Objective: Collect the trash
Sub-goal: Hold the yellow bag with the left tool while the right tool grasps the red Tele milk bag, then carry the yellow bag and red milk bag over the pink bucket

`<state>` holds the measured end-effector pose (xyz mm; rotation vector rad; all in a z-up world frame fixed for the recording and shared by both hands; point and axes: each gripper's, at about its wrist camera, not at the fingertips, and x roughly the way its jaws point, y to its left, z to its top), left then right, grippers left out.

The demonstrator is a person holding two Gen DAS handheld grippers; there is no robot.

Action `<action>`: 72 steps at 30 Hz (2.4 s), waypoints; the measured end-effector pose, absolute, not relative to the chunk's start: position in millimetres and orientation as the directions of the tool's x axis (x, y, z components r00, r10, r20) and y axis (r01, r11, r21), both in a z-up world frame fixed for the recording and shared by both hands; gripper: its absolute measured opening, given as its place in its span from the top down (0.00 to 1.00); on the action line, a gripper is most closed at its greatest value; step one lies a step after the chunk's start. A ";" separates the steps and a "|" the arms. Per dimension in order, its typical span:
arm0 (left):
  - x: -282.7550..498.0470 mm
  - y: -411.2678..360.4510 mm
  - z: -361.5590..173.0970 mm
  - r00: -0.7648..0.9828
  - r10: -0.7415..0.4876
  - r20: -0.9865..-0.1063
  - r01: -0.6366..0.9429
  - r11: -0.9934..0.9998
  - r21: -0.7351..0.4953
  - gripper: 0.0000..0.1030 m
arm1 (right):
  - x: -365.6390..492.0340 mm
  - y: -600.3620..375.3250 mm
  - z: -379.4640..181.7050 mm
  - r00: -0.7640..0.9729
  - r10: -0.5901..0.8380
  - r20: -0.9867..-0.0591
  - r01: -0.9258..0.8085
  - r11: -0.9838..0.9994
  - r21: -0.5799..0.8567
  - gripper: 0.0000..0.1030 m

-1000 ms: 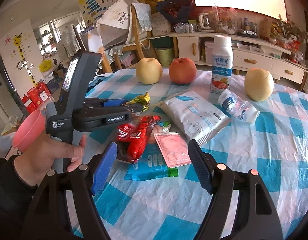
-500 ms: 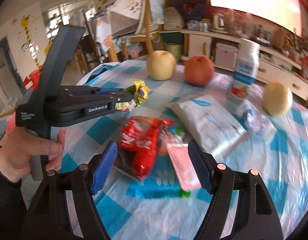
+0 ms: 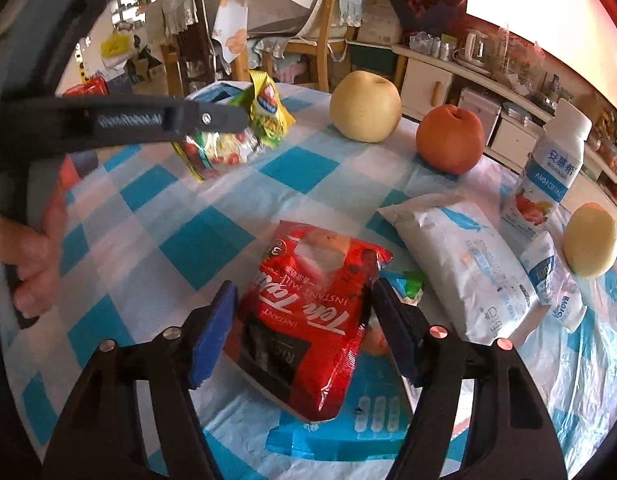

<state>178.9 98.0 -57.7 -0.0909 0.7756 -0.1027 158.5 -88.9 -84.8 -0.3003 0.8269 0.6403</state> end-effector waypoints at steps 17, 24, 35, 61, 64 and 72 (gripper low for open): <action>173.0 114.1 -51.1 0.729 -0.117 -0.675 0.027 0.989 -0.142 0.85 | 156.8 -89.7 -78.5 0.479 0.476 -0.738 -0.647 0.759 0.070 0.56; 172.5 116.4 -51.0 0.732 -0.121 -0.670 0.029 0.989 -0.148 0.85 | 151.4 -66.5 -92.9 0.441 0.428 -0.789 -0.660 0.750 0.038 0.03; 172.1 118.1 -51.2 0.732 -0.122 -0.671 0.027 0.988 -0.150 0.85 | 160.3 -58.2 -99.5 0.433 0.396 -0.810 -0.634 0.773 0.040 0.50; 156.0 128.8 -36.1 0.759 -0.114 -0.641 0.016 0.987 -0.157 0.85 | 155.5 -92.1 -33.6 0.528 0.511 -0.679 -0.625 0.774 0.096 0.58; 151.9 124.7 -31.9 0.764 -0.107 -0.636 0.020 0.990 -0.142 0.85 | 152.3 -94.2 -28.7 0.539 0.514 -0.668 -0.626 0.774 0.091 0.58; 121.2 125.6 -10.6 0.795 -0.047 -0.604 -0.007 0.996 -0.088 0.85 | 132.5 -94.7 -8.6 0.563 0.536 -0.630 -0.639 0.765 0.079 0.58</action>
